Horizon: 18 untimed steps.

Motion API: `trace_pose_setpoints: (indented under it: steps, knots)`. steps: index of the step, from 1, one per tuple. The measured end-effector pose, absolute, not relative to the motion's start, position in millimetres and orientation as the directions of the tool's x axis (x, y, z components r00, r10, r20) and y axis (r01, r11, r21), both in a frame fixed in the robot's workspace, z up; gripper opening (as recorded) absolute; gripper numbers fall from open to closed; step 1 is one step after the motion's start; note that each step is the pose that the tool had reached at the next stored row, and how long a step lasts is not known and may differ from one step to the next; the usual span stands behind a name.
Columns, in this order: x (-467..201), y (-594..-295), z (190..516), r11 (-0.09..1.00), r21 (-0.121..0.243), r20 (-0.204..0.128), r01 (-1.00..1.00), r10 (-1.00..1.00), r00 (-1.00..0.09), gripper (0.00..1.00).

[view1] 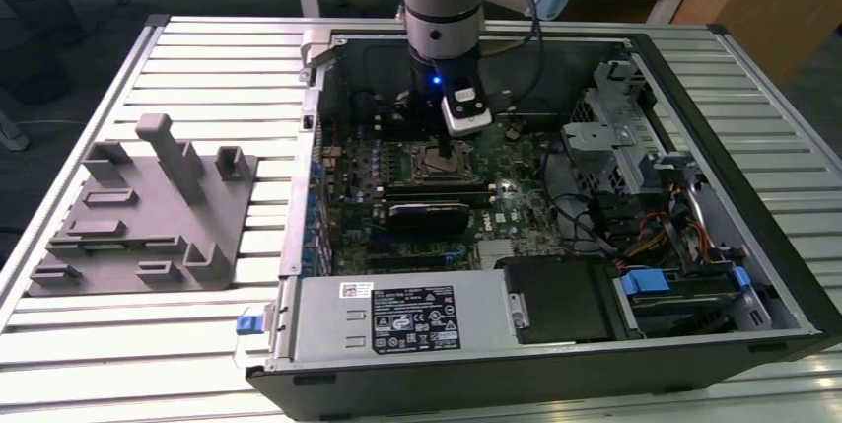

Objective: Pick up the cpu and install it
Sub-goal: 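Install the first cpu locking lever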

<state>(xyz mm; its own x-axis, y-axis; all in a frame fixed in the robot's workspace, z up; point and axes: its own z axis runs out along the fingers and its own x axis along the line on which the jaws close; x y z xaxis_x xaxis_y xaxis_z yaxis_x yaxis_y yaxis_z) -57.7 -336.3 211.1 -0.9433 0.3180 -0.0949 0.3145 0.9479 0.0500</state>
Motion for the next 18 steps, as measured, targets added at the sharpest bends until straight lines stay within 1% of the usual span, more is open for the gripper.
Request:
trace_pose_setpoints:
  steps: [7, 11, 18]
  knots:
    - [-57.6, -336.3, 210.6, 0.974, 0.042, -0.097, 0.222, 0.225, -0.969, 0.11]
    - [-57.6, -336.3, 210.6, 0.976, 0.012, -0.098, 0.218, 0.218, -0.971, 0.11]
    - [-57.4, -336.3, 210.4, 0.987, 0.009, -0.095, 0.163, 0.164, -0.982, 0.11]
